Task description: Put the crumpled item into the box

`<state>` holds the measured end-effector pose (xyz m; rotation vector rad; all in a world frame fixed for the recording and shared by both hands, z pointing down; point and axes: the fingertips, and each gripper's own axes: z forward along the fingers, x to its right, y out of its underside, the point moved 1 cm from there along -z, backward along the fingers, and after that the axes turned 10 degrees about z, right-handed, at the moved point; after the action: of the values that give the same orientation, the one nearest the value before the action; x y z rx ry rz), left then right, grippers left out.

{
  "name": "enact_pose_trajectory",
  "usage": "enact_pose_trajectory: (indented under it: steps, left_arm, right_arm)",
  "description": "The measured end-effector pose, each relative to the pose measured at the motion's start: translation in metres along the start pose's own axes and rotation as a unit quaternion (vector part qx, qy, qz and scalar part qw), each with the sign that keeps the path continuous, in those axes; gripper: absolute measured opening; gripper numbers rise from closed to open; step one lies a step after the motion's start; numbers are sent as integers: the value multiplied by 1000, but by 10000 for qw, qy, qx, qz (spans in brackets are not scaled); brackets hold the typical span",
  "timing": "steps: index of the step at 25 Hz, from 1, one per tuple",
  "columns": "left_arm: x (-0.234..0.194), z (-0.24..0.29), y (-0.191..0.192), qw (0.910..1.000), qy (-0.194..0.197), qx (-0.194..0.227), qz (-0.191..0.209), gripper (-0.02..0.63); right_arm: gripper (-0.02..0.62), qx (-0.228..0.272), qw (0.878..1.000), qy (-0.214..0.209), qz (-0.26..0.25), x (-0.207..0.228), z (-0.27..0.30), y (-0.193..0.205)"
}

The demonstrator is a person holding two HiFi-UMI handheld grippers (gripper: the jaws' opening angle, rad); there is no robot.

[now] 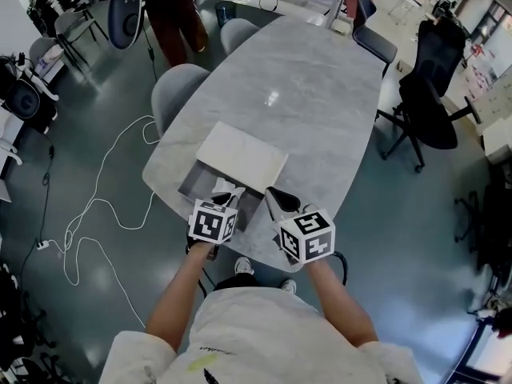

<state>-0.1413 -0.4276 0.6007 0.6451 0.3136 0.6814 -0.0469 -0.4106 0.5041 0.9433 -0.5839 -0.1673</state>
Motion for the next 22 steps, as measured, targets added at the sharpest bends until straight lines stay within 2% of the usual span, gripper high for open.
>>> enact_pose_trajectory:
  steps: [5, 10, 22]
  left_arm:
    - [9, -29, -11, 9989, -119, 413, -167, 26]
    - [16, -67, -24, 9946, -433, 888, -327, 26]
    - [57, -139, -37, 9718, -1021, 2076, -445, 25]
  right_arm:
    - [5, 5, 9998, -165, -128, -8, -11, -2]
    - [5, 18, 9990, -351, -257, -19, -28, -1]
    - [5, 176, 9944, -855, -597, -48, -69, 6]
